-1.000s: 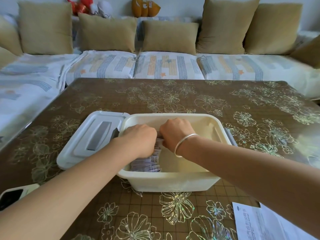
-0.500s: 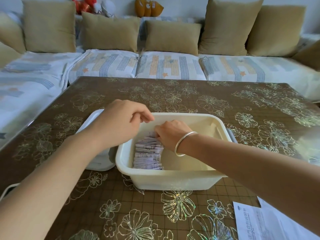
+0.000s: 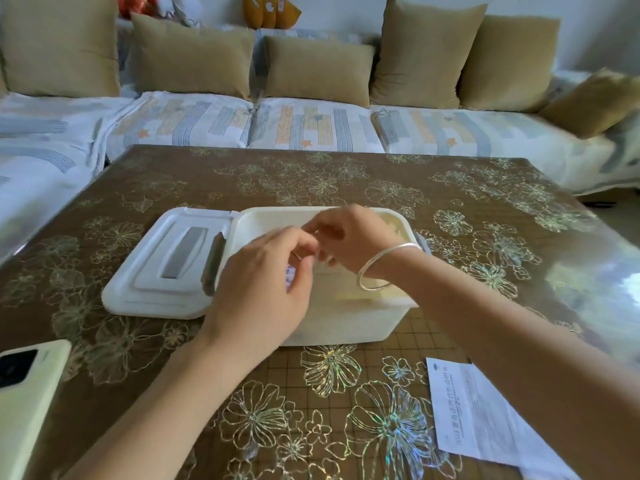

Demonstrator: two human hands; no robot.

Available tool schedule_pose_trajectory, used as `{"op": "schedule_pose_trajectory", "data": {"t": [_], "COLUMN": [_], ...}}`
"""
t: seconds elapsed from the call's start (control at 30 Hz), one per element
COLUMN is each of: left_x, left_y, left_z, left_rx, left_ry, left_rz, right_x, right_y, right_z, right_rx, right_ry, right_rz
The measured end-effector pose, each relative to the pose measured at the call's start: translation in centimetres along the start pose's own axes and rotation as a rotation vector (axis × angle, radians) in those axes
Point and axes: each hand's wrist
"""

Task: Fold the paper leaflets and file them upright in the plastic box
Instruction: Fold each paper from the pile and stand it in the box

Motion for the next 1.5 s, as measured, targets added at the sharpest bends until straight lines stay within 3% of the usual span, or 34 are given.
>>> {"op": "schedule_pose_trajectory", "data": {"t": [0.13, 0.3, 0.4, 0.5, 0.63, 0.83, 1.03, 1.2, 1.33, 1.5], "left_x": [-2.7, -4.7, -4.2, -3.5, -2.2, -0.5, -2.3, -5.3, -7.7, -9.7], "left_y": [3.1, 6.1, 6.9, 7.6, 8.2, 8.4, 8.1, 8.3, 9.6, 10.5], "left_z": [-2.2, -3.1, -2.5, -1.9, -0.9, -0.5, -1.8, -4.3, -4.6, -3.9], "left_rx": [0.109, 0.363, 0.438, 0.463, 0.497, 0.545, 0.45, 0.262, 0.054, -0.064], "left_ry": [0.001, 0.059, 0.071, 0.104, 0.114, 0.086, 0.132, 0.226, 0.166, 0.045], "left_rz": [-0.052, 0.091, 0.023, -0.079, -0.123, -0.11, -0.142, -0.183, -0.071, 0.006], "right_x": [-7.0, -16.1, -19.1, -20.9, -21.1, -20.0, -18.9, -18.4, -18.7, -18.4], "right_y": [-2.5, -1.2, -0.7, -1.2, -2.6, -2.9, -3.4, -4.0, -4.8, -4.1], "right_z": [-1.3, -5.9, -9.9, -12.8, -14.2, -14.1, -13.4, -12.4, -11.1, -11.4], "right_rx": [0.349, 0.229, -0.036, -0.329, -0.321, -0.517, -0.542, -0.438, -0.282, -0.341], "right_ry": [-0.046, 0.006, 0.132, 0.18, 0.235, 0.329, 0.358, 0.33, 0.266, 0.249], "right_rz": [-0.344, -0.553, -0.504, -0.331, -0.063, 0.213, 0.259, 0.151, 0.088, -0.033]}}
Point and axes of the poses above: each hand's wrist, its own x-axis towards the middle knuckle, its own y-axis out of the palm, z = x × y, and after that the axes turned 1 degree about -y, right-handed
